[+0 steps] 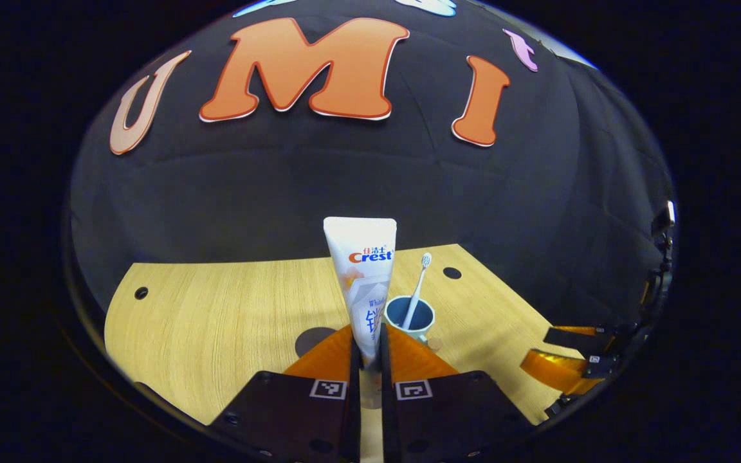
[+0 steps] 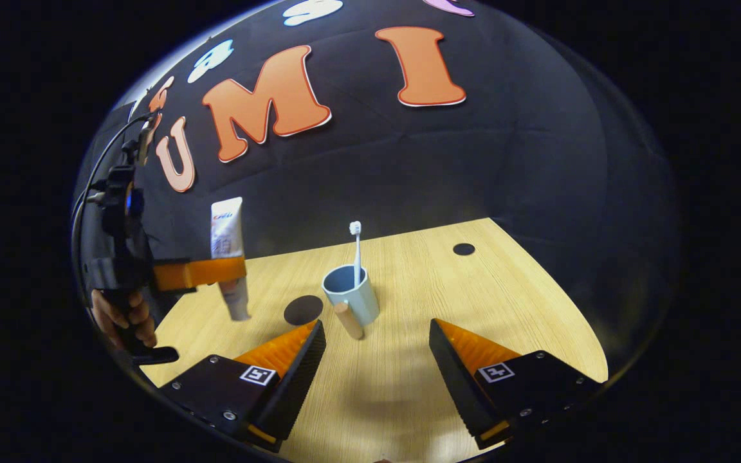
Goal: Put the toothbrush and toothpaste on the desktop into the cup, then pick up the cup and place it on the coaster on the desktop.
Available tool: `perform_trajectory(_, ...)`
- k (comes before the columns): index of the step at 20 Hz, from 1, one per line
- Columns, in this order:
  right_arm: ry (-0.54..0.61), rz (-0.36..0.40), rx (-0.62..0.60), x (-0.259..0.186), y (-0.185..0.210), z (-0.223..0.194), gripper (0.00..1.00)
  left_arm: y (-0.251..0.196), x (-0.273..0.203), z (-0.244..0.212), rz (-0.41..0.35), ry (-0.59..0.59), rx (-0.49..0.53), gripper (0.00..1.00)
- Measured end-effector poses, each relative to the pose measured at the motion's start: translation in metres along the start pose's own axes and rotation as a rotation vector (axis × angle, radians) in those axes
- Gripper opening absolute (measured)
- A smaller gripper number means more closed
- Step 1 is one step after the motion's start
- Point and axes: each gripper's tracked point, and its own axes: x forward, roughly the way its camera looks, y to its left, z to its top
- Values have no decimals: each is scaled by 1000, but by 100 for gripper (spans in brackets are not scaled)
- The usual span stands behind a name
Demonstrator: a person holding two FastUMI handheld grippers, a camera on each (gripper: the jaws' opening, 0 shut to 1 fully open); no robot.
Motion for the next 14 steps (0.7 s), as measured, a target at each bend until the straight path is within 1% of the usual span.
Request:
perform_trajectory(4,7,-43,31,-35,-2,-19,98,-13,23,12,-34,-51,33,13)
perform_trajectory(8,25,-67,57,-56,-3,-41,98,-17,43,26,-30,-118,67,13)
perform_trajectory(10,43,-76,64,-60,-4,-53,98,-15,53,35,-16,-162,76,13)
perform_trajectory(12,66,-82,76,-61,-5,-65,99,-16,62,40,-21,-197,69,13)
perform_trajectory(14,63,-77,91,-60,-1,-66,98,-17,73,43,-27,-227,57,13)
